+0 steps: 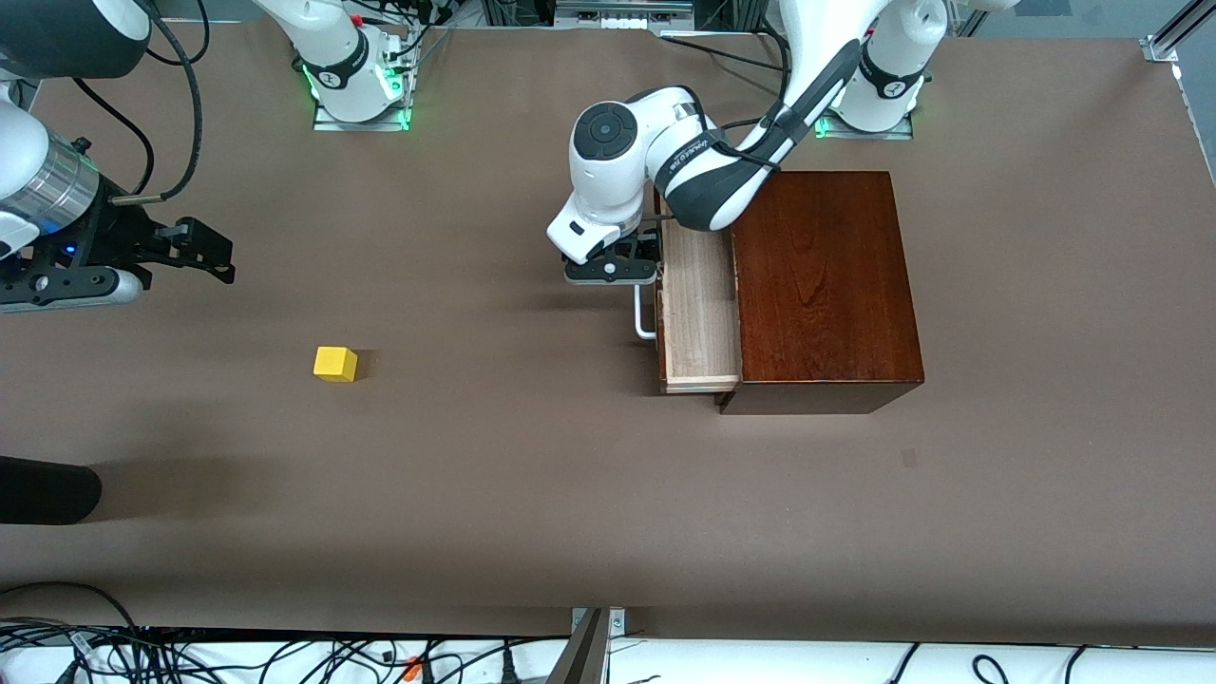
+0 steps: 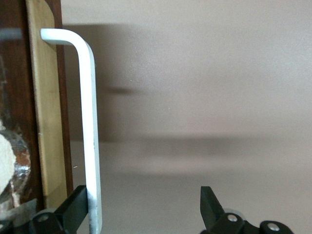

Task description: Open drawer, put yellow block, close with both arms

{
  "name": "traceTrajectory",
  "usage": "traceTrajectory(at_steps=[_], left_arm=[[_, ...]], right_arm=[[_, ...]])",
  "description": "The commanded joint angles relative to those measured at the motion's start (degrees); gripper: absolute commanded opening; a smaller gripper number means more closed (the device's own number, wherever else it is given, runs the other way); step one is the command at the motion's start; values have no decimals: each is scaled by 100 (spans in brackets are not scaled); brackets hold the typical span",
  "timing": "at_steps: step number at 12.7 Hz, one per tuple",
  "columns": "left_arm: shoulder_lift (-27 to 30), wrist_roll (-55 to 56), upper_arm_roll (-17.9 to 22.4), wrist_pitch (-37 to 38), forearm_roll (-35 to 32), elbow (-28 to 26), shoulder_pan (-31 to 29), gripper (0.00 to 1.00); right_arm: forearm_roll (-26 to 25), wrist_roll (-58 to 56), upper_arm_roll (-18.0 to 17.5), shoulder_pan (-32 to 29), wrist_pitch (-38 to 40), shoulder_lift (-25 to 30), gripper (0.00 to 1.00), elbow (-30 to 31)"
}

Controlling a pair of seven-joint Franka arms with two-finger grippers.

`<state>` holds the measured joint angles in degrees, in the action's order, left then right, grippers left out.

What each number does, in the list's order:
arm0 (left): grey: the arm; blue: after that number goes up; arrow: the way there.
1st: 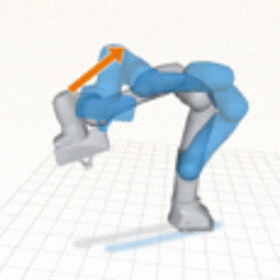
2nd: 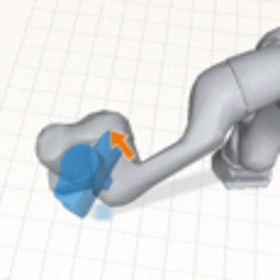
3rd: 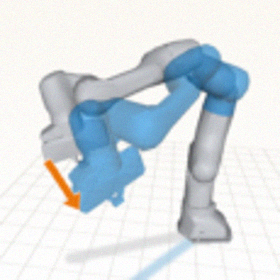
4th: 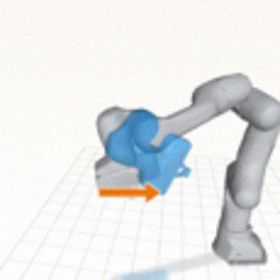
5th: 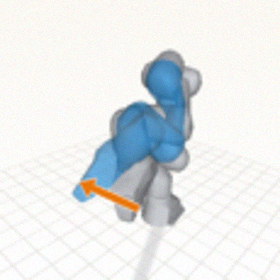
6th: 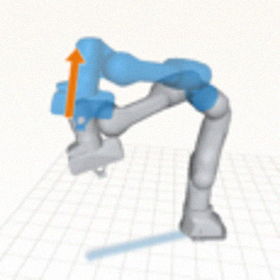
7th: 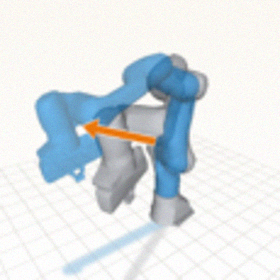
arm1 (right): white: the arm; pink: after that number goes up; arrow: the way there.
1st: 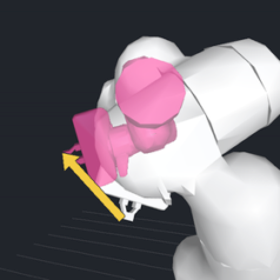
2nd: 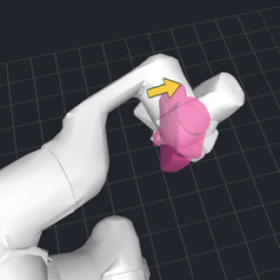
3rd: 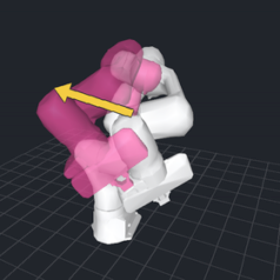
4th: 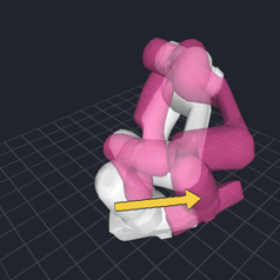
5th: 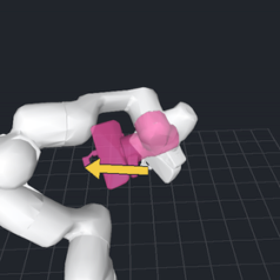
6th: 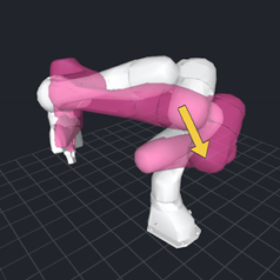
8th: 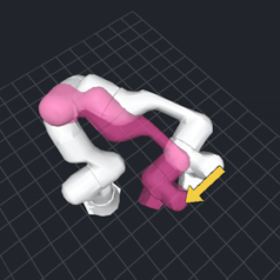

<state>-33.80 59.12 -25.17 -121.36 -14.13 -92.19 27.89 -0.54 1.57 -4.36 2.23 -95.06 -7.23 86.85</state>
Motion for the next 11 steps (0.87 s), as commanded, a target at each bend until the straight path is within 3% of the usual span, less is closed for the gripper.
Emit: traceTrajectory(at_steps=[1, 7, 11], left_arm=[[74, -102, -14, 585, 69, 314, 76, 100], [496, -1042, 39, 2641, 77, 1509, -143, 100], [1119, -1945, 4, 3206, 182, 1651, -976, 100]], right_arm=[[-25, 1, -21, -12, 49, -33, 100, -133], [-8, 36, -21, -12, 84, -33, 100, -133], [-17, -51, 23, -47, -117, -68, 100, -133]])
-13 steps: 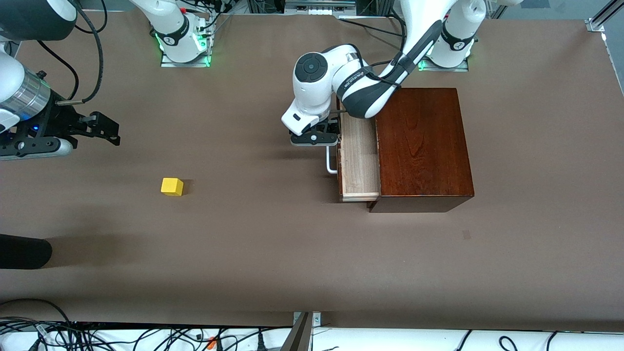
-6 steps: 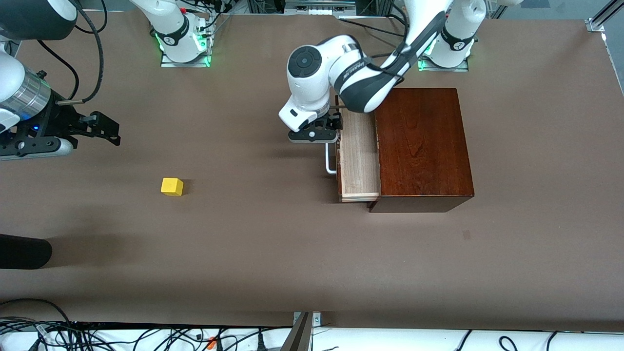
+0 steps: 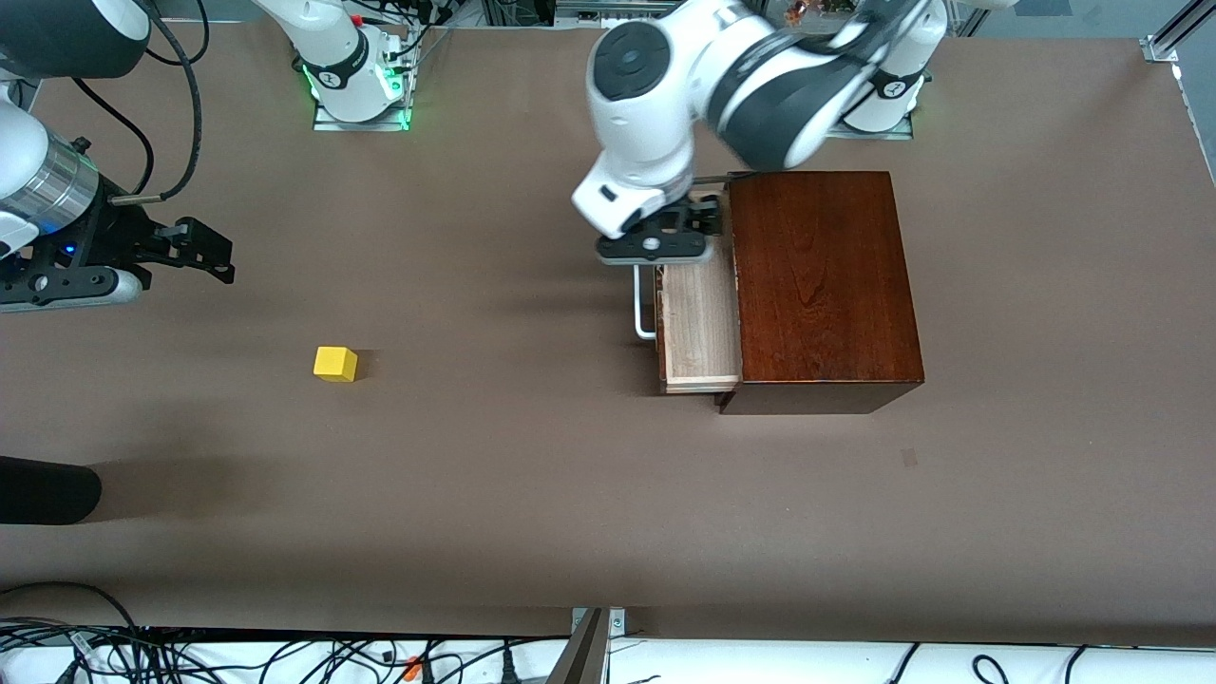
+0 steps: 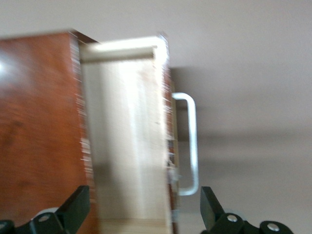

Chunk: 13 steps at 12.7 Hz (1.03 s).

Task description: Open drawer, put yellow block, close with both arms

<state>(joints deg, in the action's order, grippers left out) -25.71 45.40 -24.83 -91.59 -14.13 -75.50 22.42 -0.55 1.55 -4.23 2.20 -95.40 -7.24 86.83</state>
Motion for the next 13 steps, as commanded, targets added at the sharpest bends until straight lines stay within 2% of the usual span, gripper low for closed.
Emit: traceTrajectory(at_steps=[1, 4, 6, 7, 9, 10, 13], left_arm=[[434, -933, -57, 360, 191, -17, -701, 100], [646, -1865, -31, 737, 594, 298, -1439, 100], [909, -2559, 240, 774, 963, 238, -1608, 100], [1102, -2841, 686, 774, 1200, 177, -1583, 100], [1532, -3421, 1451, 765, 1745, -208, -1530, 100], [1726, -3641, 1777, 748, 1808, -428, -1530, 100], [2227, -4352, 2437, 643, 1800, -1008, -1538, 100]], right_arm=[[2, -23, 10, -45, -232, -119, 100, -131], [19, 47, 19, -79, -312, -207, 100, -123], [-111, -41, 19, -36, -330, -592, 100, -123], [-382, -128, 10, -27, -313, -934, 100, -105], [-464, -269, 10, -27, -399, -1279, 100, -61], [-420, -261, 10, -27, -574, -1367, 100, 96], [-385, 133, 19, -36, -1890, -1315, 100, 1236]])
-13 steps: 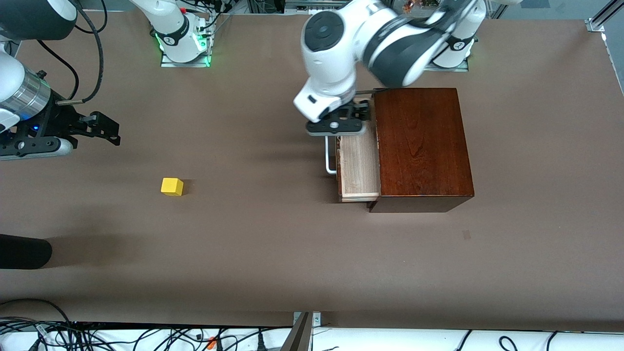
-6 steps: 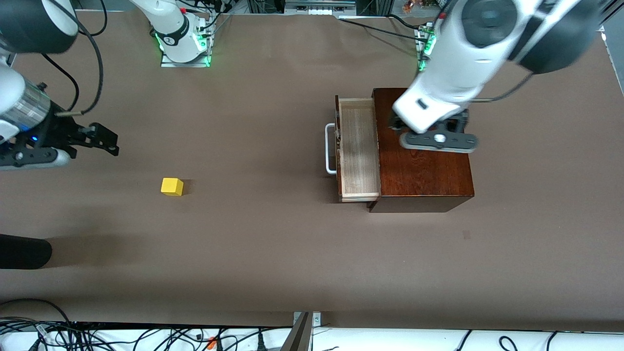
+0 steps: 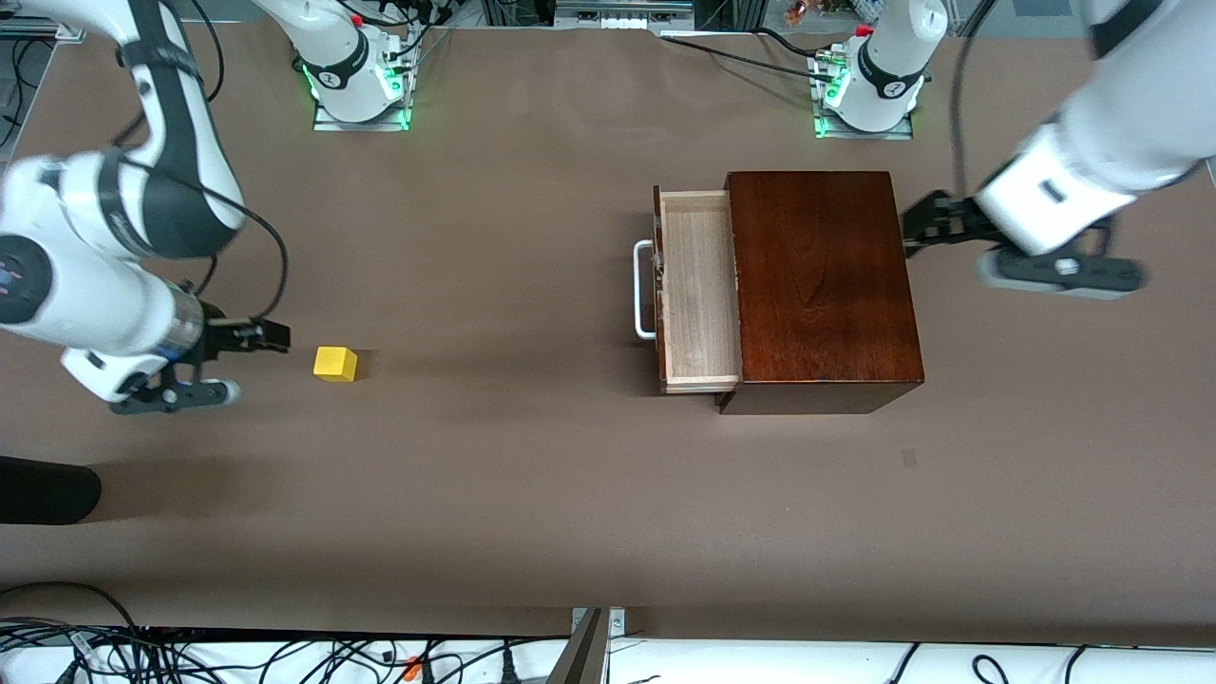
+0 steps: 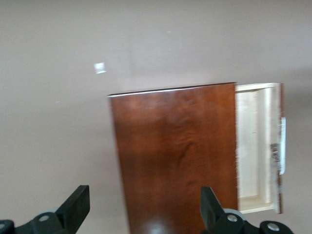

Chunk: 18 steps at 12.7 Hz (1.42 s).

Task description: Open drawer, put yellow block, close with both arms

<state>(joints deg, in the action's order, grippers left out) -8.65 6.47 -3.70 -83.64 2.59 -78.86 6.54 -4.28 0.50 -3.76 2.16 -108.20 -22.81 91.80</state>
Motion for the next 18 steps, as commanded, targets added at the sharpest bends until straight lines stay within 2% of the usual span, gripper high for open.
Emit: traceTrajectory(at_steps=[1, 4, 8, 10, 15, 18], left_arm=[[618, -810, 466, -213, 119, -814, -21, 100], [891, -1112, 476, -363, 22, -1227, -408, 100], [1041, -1069, 362, -363, -214, -1290, -663, 100], [1041, -1033, 256, -416, -409, -1290, -663, 100], [1015, -1025, 177, -284, -400, -1184, -646, 100], [980, -1024, 177, -267, -382, -1184, -654, 100]], right_arm=[[6, 423, -29, -40, -954, 250, 100, 1064], [103, 942, -29, -40, -1974, 320, 100, 1996], [112, 1066, -29, -40, -3267, 286, 100, 2894], [112, 1137, -29, -40, -3506, 268, 100, 3080], [103, 1128, -29, -49, -3884, -30, 99, 3063], [94, 1093, -20, -66, -3981, -84, 94, 3037]])
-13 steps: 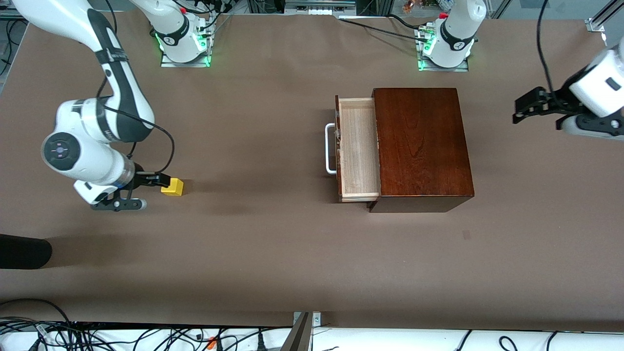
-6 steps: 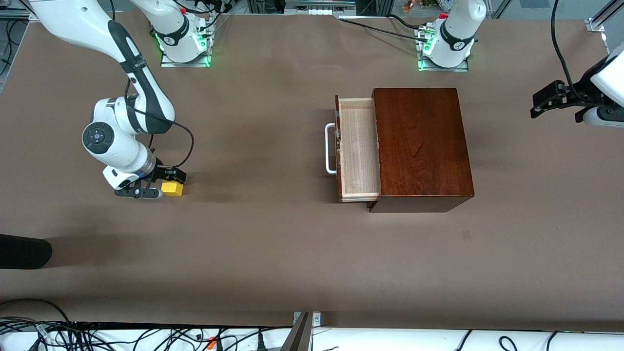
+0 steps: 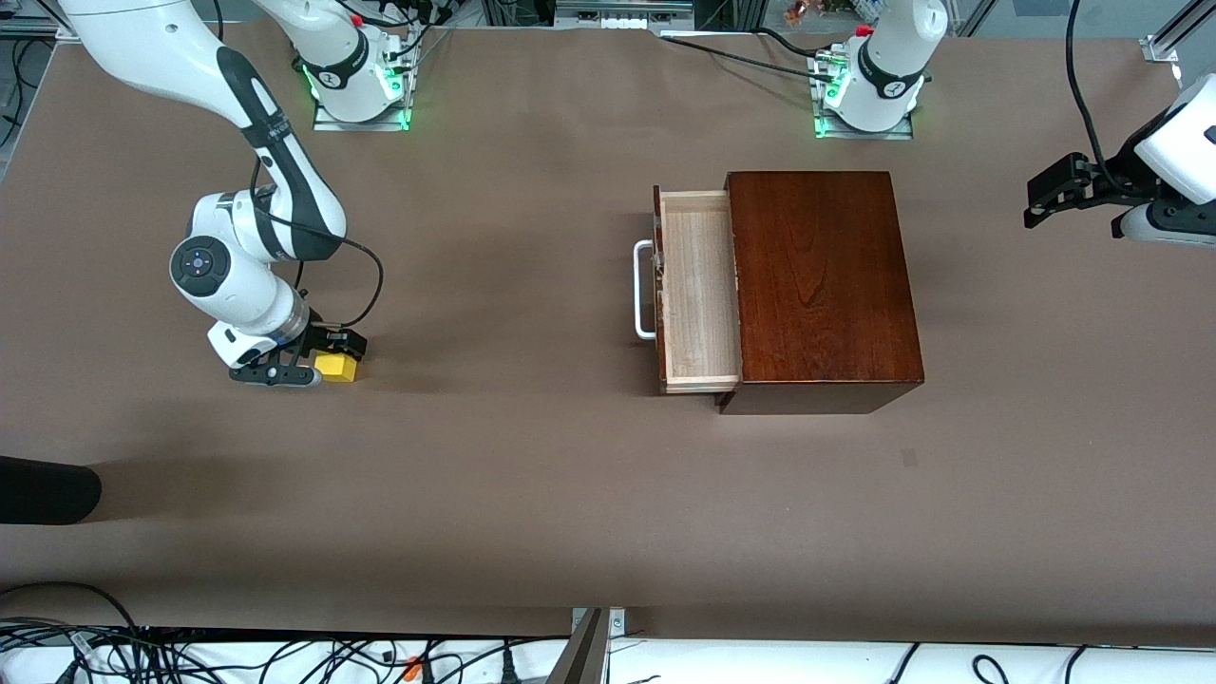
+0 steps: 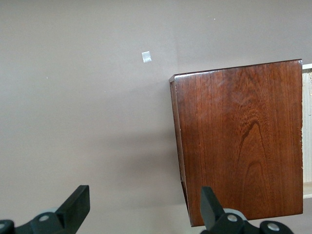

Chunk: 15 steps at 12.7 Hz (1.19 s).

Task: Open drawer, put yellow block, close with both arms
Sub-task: 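Lower the right gripper and grasp the yellow cube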

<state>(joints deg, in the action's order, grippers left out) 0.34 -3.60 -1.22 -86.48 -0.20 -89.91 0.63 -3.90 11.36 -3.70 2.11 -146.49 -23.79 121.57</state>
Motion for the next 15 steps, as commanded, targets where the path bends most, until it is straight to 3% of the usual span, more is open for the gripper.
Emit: traceTrajectory(at_steps=[1, 4, 10, 12, 14, 15], left_arm=[[89, -27, -63, 18, -34, -88, -72, 100], [10, -71, -36, 26, 19, -71, -81, 100], [-52, -27, -27, 272, -95, 44, -72, 100], [-43, -27, -27, 307, -95, 44, -72, 100], [-43, -27, -19, 307, -86, 96, -72, 100], [-43, -27, -19, 308, -86, 105, -72, 100]], right_arm=[[56, -28, -26, -70, -222, -29, 91, 60], [56, -64, -26, -140, -380, -144, 82, 60], [56, -152, -34, -140, -337, -48, 38, 51], [38, -370, -60, -140, -249, 215, 38, 42], [12, -572, -139, -123, 346, 470, 39, -203], [38, -626, -375, -114, 619, 567, 39, -448]])
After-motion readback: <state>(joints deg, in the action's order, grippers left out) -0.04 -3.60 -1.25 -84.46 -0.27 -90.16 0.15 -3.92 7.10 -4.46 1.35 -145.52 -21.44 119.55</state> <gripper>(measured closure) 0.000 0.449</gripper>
